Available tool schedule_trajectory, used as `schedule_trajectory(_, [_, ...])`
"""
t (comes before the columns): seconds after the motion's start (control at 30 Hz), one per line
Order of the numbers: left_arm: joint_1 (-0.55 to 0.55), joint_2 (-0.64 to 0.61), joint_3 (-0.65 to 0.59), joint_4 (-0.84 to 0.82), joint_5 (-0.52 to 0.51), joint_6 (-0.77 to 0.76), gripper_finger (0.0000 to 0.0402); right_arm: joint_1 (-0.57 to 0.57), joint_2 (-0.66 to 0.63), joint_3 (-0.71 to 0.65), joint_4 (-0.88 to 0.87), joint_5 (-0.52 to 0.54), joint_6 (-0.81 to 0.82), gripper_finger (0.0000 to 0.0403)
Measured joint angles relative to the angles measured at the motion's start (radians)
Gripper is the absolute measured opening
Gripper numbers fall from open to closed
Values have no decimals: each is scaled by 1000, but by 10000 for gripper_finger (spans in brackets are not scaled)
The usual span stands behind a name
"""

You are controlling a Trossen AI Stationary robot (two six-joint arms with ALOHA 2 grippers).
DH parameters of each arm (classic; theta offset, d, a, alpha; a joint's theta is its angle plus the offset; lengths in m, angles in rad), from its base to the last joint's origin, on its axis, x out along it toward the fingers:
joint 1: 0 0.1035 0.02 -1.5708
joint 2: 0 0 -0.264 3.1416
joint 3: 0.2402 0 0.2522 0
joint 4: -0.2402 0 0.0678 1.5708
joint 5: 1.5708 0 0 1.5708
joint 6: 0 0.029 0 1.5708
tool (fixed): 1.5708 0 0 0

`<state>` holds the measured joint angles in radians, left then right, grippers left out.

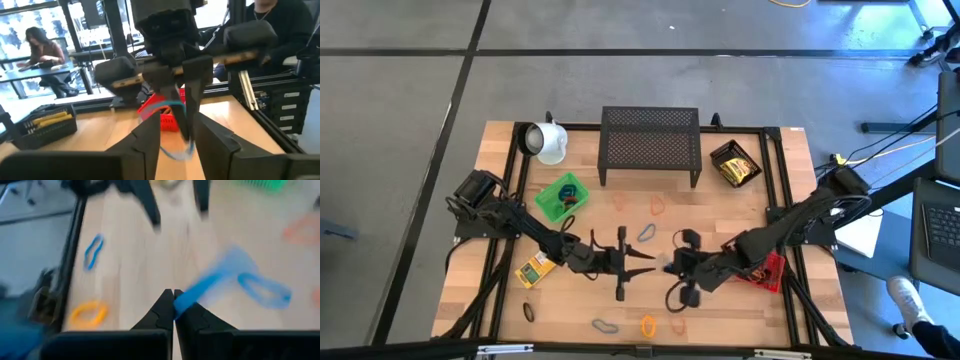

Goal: Pick & Place Office Desk Supplies
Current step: Put the bottom left blue rubber band into the red bin

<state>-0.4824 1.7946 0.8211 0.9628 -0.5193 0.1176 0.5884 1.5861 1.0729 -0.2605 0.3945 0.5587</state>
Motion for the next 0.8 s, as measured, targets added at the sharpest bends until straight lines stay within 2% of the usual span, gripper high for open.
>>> schedule_trajectory(0.23, [0, 0, 0, -23, -28, -4, 125, 52, -107, 0, -377, -326, 245, 6])
schedule_trajectory(0.37, [0, 0, 0, -30, -27, -15, 125, 118, -115, 0, -533, -458, 357, 8])
schedule_trajectory(0.57, [0, 0, 0, -31, -27, -54, 125, 198, -100, -1, -666, -474, 550, 10])
schedule_trajectory(0.8, [1, 0, 0, -30, -28, -55, 125, 234, -101, 0, -831, -420, 702, 10])
